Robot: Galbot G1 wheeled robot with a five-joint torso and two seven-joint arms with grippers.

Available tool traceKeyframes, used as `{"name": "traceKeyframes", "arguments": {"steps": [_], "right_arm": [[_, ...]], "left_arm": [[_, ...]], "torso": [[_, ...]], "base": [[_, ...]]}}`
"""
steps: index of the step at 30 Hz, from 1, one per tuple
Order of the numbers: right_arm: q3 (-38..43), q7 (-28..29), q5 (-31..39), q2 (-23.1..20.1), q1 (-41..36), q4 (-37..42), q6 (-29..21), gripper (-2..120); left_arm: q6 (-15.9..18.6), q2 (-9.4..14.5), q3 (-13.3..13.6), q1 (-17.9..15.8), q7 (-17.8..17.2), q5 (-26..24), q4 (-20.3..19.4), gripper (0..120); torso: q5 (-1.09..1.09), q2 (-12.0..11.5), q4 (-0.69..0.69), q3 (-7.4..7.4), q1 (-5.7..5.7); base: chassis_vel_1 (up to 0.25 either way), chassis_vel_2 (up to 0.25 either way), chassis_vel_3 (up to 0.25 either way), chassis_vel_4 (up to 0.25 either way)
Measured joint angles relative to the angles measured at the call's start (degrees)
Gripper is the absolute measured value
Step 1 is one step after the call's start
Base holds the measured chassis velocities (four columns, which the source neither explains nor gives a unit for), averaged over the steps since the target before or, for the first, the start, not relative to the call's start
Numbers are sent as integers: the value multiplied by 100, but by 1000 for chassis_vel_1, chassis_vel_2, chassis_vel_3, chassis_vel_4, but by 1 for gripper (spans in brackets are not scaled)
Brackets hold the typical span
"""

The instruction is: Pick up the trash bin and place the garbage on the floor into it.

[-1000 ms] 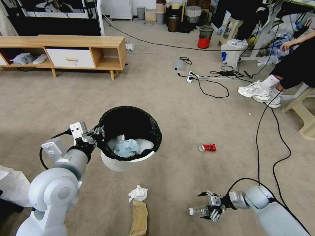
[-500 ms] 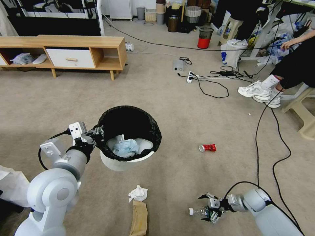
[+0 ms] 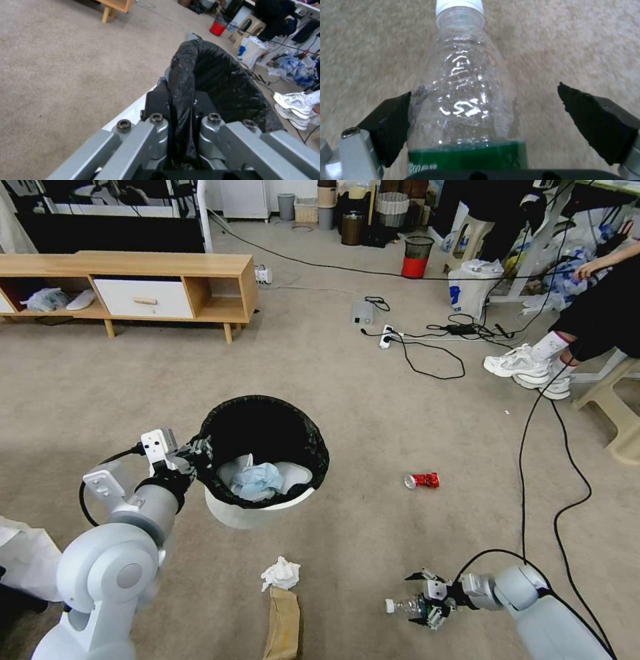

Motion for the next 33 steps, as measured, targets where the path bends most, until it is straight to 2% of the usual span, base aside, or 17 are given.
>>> {"name": "traceKeyframes", "arguments": {"steps": [6,8,12,22,27,33], "right_arm": [[6,34,-99,122,-8,10,82,86],[-1,18,-108,124,-12,23,97,76],[27,13,-119,156,12,-12,127,68],[155,-1,-142,113,-1,40,158,44],[292,-27,-141,49,-68,264,185,30],[463,-42,90,-61,-118,571,243,26]], "left_arm": [[-4,-8,13,-6,5,29,22,7],[-5,-17,16,-13,9,35,33,7],[-6,-27,20,-24,17,44,40,7],[-8,-41,27,-43,32,61,48,7],[-8,-44,29,-26,37,75,48,7],[-9,-42,30,-14,38,75,37,7]], "torso": [[-2,0,0,0,0],[-7,0,-3,0,0],[-1,0,-4,0,0],[6,0,6,0,0],[2,-1,0,0,0],[0,-1,1,0,0]], "base": [[0,0,0,0],[0,0,0,0],[0,0,0,0],[0,0,0,0],[0,0,0,0],[0,0,0,0]]}}
